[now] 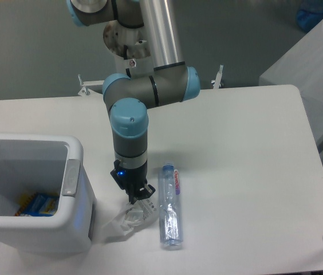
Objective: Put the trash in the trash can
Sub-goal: 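Lower the gripper onto the white tissue and close on it, then lift the tissue and carry it over the bin, then release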
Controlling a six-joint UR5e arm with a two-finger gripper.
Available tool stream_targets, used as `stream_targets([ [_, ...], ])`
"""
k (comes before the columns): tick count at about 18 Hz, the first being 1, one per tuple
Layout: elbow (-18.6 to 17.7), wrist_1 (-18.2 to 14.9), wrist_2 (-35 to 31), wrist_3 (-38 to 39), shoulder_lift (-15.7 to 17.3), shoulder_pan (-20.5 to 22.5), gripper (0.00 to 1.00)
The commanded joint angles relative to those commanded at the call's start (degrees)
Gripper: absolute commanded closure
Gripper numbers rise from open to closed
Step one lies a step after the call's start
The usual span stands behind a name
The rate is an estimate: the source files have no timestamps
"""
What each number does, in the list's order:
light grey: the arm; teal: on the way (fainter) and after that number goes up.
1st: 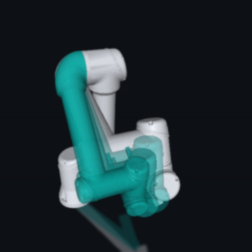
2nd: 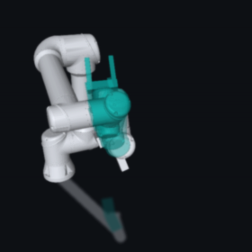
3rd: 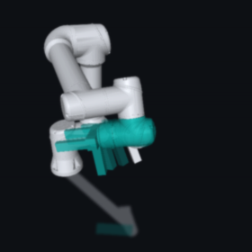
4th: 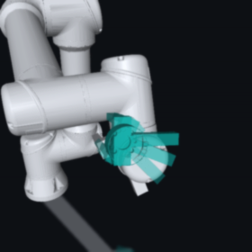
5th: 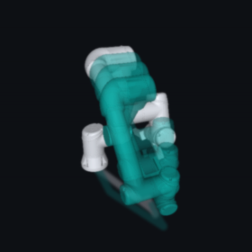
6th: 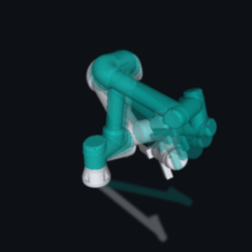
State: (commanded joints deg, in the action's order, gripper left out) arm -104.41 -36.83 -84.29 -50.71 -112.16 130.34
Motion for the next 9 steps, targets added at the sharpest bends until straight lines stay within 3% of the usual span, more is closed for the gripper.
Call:
stream_targets([
  [4, -1.58, -0.62, 0.61, 0.00, 3.95, 1.31, 1.00],
  [9, -0.97, -0.62, 7.81, 5.52, 7.65, 3.86, 1.00],
])
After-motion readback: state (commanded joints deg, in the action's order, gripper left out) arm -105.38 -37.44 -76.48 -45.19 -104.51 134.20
